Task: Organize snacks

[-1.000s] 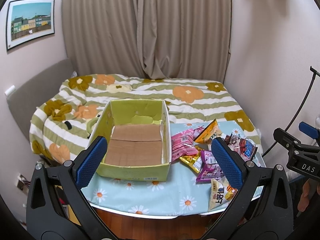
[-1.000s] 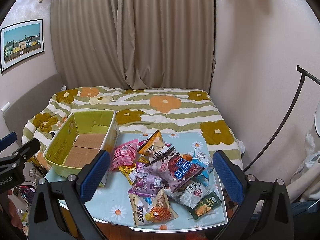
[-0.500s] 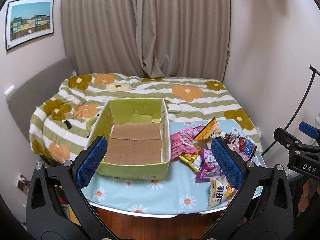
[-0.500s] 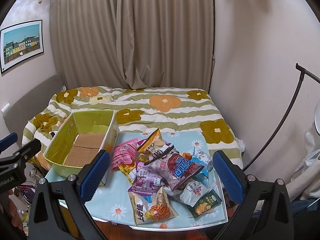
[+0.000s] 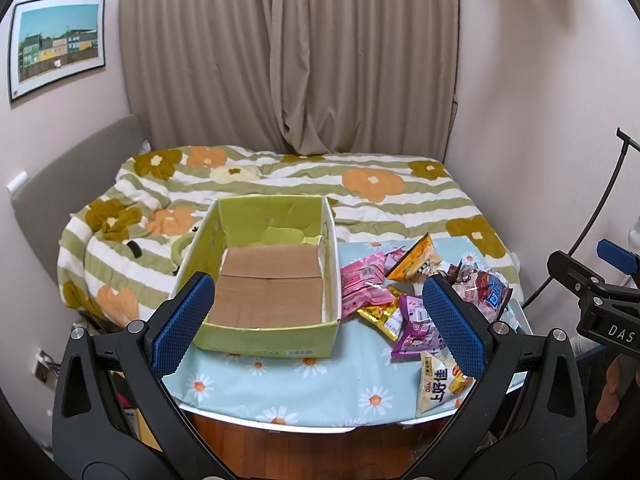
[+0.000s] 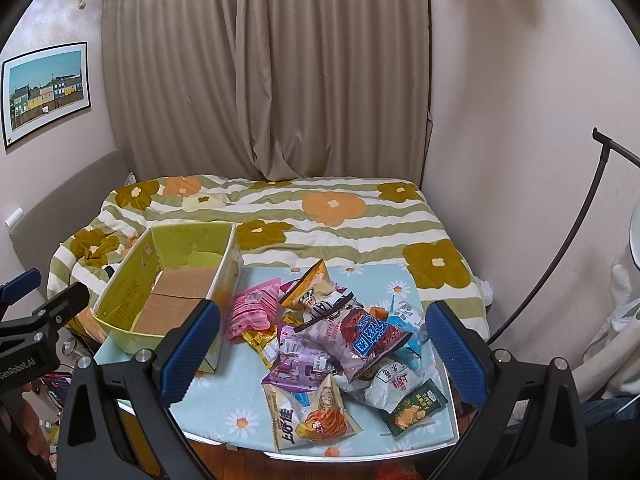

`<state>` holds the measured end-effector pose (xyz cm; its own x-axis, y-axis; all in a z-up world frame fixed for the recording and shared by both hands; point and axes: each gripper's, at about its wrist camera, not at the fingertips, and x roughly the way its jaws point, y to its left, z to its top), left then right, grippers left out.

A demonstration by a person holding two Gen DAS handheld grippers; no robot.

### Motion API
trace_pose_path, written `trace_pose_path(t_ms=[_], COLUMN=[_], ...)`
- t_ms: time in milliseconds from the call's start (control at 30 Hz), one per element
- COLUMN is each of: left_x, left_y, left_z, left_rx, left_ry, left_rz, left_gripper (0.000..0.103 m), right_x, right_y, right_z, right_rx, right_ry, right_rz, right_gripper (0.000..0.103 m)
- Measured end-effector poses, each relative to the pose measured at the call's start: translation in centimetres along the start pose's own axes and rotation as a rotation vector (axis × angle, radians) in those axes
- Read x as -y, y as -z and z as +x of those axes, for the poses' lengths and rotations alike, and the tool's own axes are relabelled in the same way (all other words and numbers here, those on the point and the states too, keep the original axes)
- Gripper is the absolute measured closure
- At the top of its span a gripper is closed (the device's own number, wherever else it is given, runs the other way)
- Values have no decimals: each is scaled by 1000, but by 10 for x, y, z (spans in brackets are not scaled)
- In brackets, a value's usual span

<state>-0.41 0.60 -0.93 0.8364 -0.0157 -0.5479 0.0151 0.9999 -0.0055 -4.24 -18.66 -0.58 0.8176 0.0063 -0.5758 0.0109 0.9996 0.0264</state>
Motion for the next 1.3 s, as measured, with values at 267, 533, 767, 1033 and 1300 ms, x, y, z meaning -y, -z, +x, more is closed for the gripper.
trace_pose_path(t_ms=[267, 533, 767, 1033, 1300], left_x=[3, 34, 94, 147, 169], left_y=[-2, 24, 70, 123, 156], left_z=[7, 48, 92, 145, 185], left_rx=[-57, -214, -369, -524, -597], left_ry=[72, 219, 292, 295, 248], left_rz=[0, 33, 66, 21, -25], left_gripper=[0, 0, 0, 0, 0], right_x=[12, 52, 101, 143, 145], right_y=[-5, 23, 58, 108, 144], right_z=[-4, 0, 36, 98, 150], right_rx=[-1, -58, -142, -261, -329], right_ry=[0, 47, 16, -61, -120], right_rz=[21, 74, 89, 11, -138], right_gripper=[1, 1, 1, 1, 1])
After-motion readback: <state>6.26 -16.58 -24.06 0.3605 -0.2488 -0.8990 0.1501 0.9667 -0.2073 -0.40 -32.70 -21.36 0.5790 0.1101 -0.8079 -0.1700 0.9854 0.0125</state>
